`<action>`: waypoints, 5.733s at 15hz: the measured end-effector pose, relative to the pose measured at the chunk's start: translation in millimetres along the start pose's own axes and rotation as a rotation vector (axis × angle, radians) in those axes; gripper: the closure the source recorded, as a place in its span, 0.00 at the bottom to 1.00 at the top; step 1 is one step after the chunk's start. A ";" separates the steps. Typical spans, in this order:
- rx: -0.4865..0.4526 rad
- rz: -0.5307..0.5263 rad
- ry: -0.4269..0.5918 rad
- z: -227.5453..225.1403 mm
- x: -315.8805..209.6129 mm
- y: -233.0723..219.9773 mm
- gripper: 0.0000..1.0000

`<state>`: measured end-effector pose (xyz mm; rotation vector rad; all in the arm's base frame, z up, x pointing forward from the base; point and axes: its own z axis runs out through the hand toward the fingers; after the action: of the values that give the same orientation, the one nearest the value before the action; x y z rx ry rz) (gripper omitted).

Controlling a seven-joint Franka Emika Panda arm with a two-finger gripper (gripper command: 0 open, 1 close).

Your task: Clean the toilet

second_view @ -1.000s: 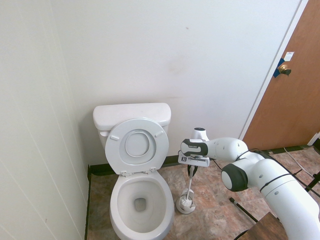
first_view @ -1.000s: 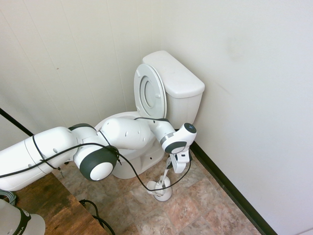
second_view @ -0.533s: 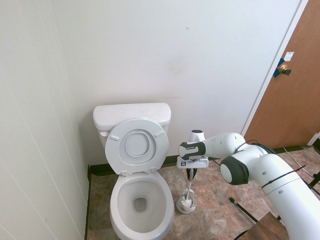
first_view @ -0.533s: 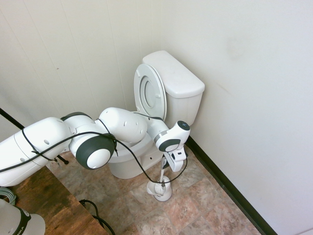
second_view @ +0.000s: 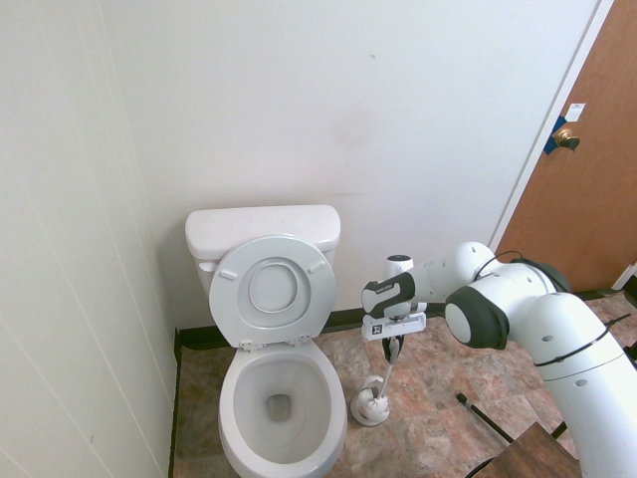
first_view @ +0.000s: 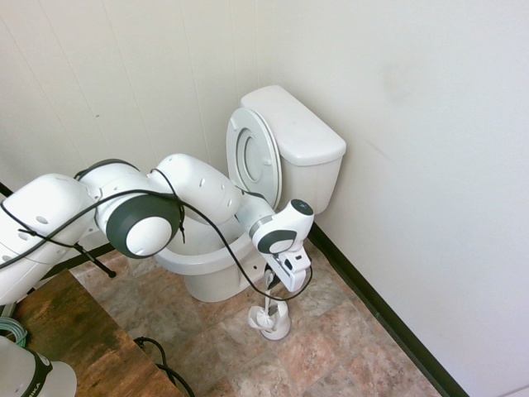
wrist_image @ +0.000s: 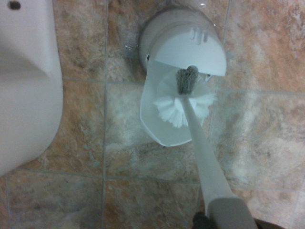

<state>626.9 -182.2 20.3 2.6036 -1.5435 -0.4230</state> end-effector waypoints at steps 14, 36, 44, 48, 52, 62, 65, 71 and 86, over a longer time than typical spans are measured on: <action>0.034 -0.139 0.233 -208.3 -151.5 87.7 1.00; 0.184 -0.287 0.235 -220.9 -363.4 -114.5 1.00; 0.194 -0.175 0.292 -154.0 -335.5 -188.5 1.00; 0.191 -0.159 0.289 -135.9 -324.2 -212.9 1.00; 0.189 -0.195 0.274 -129.8 -352.1 -238.0 1.00; 0.055 -0.302 0.215 -74.4 -436.1 -209.3 1.00; 0.029 -0.301 0.204 -49.3 -428.3 -178.9 1.00; 0.001 -0.288 0.150 2.7 -394.3 -109.3 1.00; 0.105 -0.184 0.157 -44.2 -292.3 -89.2 1.00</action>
<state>582.5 112.8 99.9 2.7932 -1.3178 -0.1479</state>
